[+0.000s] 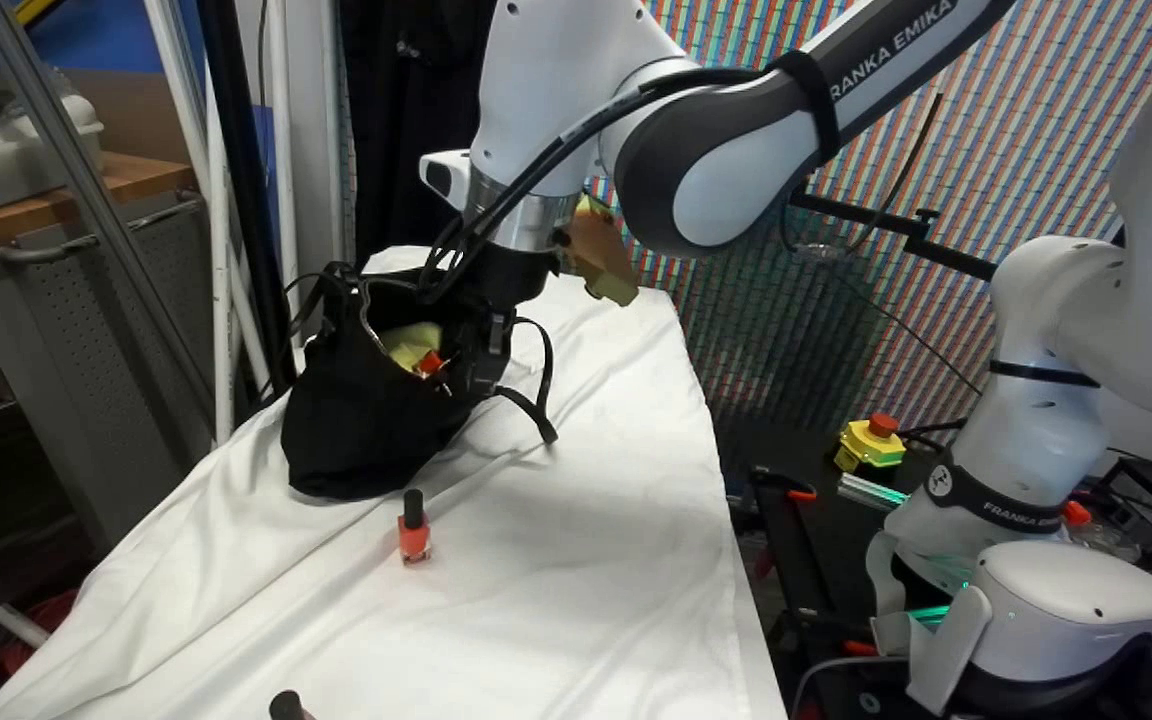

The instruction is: Put the nail polish bottles in the bag

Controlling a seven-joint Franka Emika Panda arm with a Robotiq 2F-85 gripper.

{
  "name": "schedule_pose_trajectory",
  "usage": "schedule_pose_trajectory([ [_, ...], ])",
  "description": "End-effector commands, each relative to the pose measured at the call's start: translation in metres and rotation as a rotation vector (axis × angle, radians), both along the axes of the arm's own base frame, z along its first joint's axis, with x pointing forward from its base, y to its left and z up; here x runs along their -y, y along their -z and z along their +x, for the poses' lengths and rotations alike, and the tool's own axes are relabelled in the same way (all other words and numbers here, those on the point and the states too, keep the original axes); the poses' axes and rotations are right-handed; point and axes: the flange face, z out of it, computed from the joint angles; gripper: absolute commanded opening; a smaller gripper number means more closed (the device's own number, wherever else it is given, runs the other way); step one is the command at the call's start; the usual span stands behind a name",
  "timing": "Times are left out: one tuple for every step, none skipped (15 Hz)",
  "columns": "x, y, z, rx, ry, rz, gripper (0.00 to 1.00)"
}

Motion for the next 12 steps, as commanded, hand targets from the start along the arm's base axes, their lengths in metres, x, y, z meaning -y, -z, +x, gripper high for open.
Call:
schedule_pose_trajectory([
  [0.024,-0.019,0.013,0.117,0.094,0.003,0.2],
  [0.031,-0.021,0.019,0.148,0.126,0.008,0.2],
  [0.036,-0.021,0.024,0.174,0.149,0.008,0.2],
  [0.042,-0.021,0.03,0.202,0.182,0.019,0.2],
  [0.046,-0.021,0.036,0.222,0.207,0.032,0.2],
  [0.05,-0.019,0.044,0.245,0.235,0.043,0.2],
  [0.054,-0.017,0.05,0.265,0.26,0.05,0.2],
  [0.058,-0.014,0.058,0.272,0.28,0.057,0.2],
  [0.06,-0.012,0.065,0.284,0.301,0.062,0.2],
  [0.063,-0.008,0.071,0.289,0.319,0.061,0.19],
  [0.066,-0.004,0.078,0.29,0.336,0.061,0.19],
  [0.068,0.0,0.083,0.294,0.352,0.058,0.19],
])
